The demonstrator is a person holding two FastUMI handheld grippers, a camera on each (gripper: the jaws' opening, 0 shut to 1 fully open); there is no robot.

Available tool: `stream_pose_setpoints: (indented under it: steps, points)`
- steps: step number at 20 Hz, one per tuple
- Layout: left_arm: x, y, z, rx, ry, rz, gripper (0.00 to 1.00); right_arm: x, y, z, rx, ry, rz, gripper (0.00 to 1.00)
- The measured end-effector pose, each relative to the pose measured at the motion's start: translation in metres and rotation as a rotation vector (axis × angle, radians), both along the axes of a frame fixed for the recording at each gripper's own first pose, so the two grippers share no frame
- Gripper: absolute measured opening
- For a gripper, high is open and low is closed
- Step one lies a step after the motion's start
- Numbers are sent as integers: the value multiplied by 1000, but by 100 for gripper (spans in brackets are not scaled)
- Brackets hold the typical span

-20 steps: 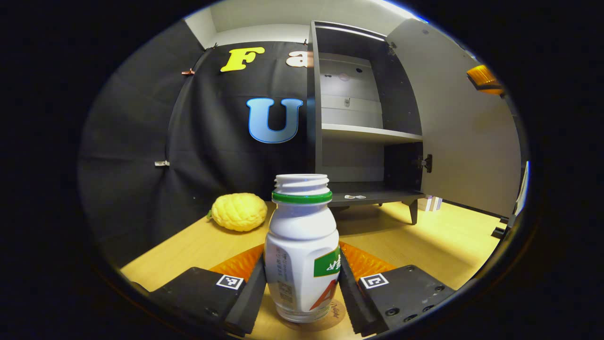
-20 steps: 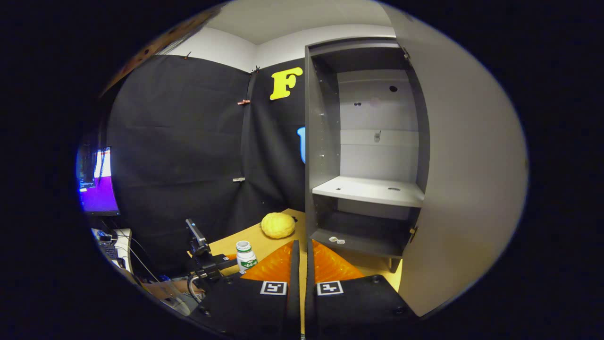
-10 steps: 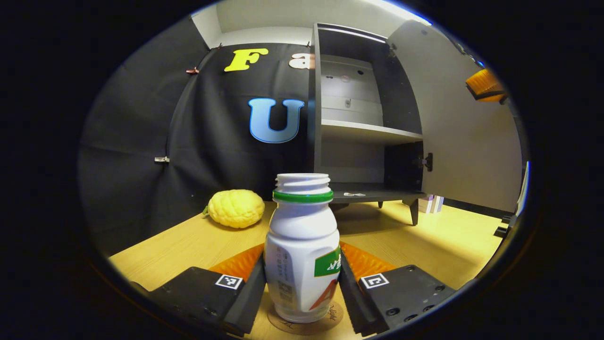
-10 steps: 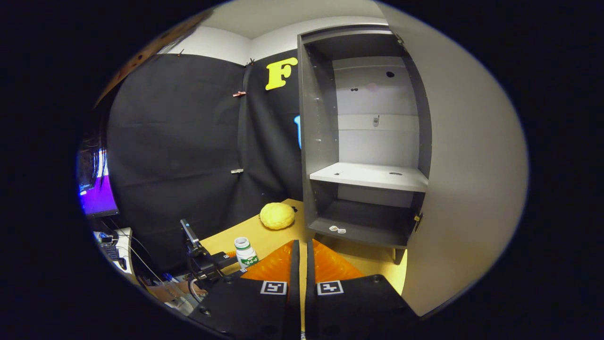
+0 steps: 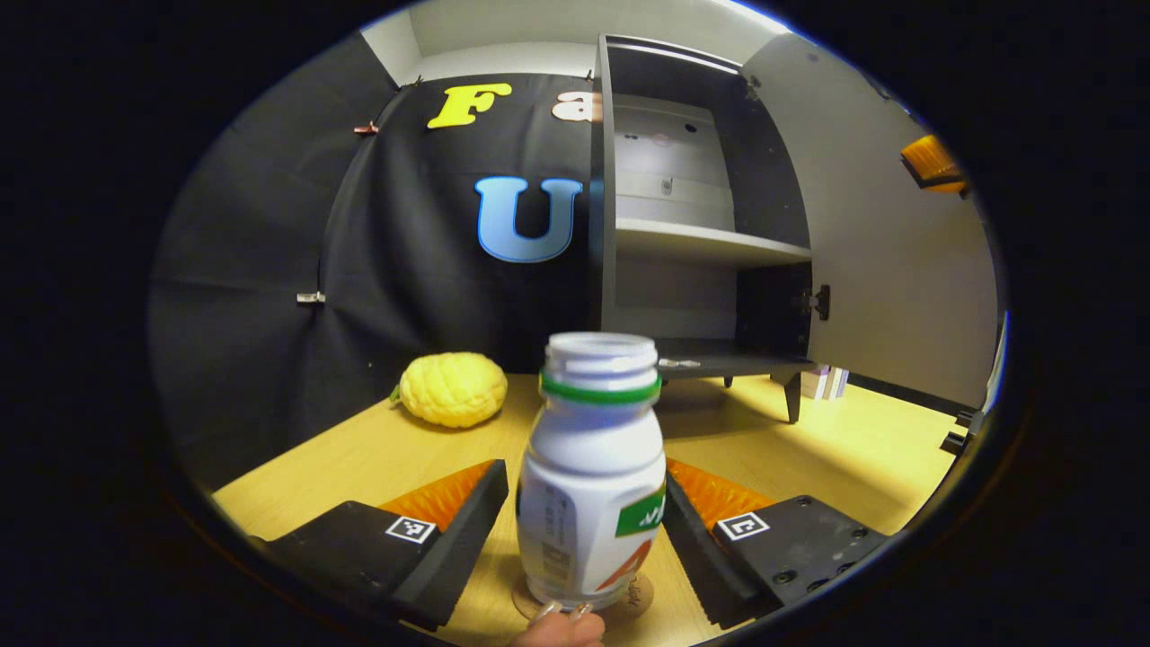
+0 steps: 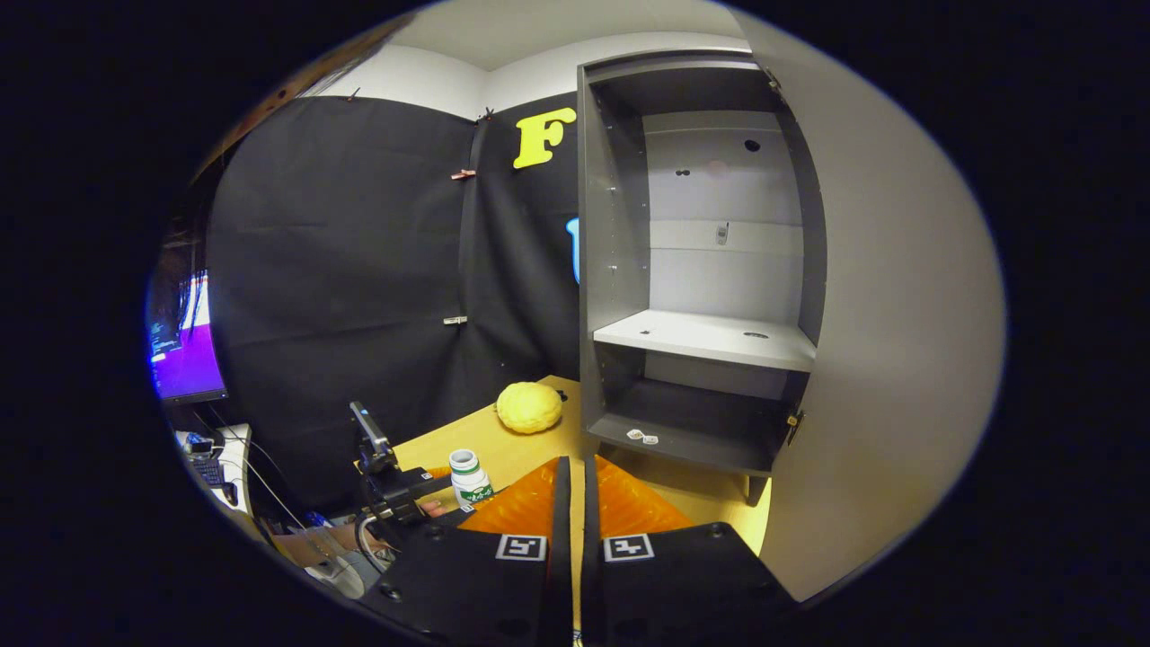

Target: Open the cabinet door with the right hand, grasp the bottle in the cabinet with the left hand and place it on the coaster, then close the cabinet door with the right hand.

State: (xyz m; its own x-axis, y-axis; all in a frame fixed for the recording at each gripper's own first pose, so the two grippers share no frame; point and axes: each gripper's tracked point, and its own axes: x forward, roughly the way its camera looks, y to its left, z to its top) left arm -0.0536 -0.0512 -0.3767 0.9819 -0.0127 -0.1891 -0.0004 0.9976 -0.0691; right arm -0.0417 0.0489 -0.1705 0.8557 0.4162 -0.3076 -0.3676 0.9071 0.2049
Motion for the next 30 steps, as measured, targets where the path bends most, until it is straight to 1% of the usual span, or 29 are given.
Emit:
stream_pose_setpoints:
  steps: [2,7,10,12,13,14,15,16,18,19,20,22,23,24,25,26,28,30]
  points:
    - [4,3,25,24,-23,-5,98,-1,-5,9,0,-10,-12,8]
    - [5,-2,113,78,-96,-65,98,2,-16,36,-21,-48,-37,9]
    - [1,-6,161,40,-100,-98,98,-4,-26,57,-3,-48,-63,8]
    - [-4,-10,191,-2,-88,-114,97,-11,-34,78,21,-66,-84,8]
    - [-6,-11,208,-11,-92,-126,99,-13,-40,86,17,-80,-99,8]
    - [-8,-12,224,0,-100,-135,99,-16,-43,94,15,-96,-110,22]
    - [-11,-9,238,31,-106,-133,97,-22,-48,106,17,-112,-124,16]
    - [-13,-6,250,71,-113,-131,99,-27,-42,115,34,-121,-108,31]
    - [-15,-8,270,129,-136,-138,97,-46,-43,134,73,-142,-107,41]
    - [-16,-13,276,135,-138,-151,96,-56,-43,140,88,-143,-101,38]
    - [-18,-19,280,131,-138,-166,99,-66,-44,143,88,-139,-95,46]
    - [-22,-32,292,112,-142,-193,97,-76,-52,146,66,-146,-101,62]
    - [-22,-38,297,102,-145,-205,96,-82,-59,149,50,-153,-115,70]
    - [-22,-43,301,92,-147,-215,96,-88,-65,150,49,-152,-131,74]
    - [-21,-49,305,87,-148,-221,96,-96,-73,152,60,-147,-152,76]
    - [-19,-53,309,83,-151,-224,99,-104,-81,155,78,-142,-167,83]
    - [-16,-64,315,81,-160,-232,99,-112,-109,157,97,-139,-240,98]
    - [-14,-76,318,74,-166,-242,99,-116,-145,158,90,-149,-333,100]
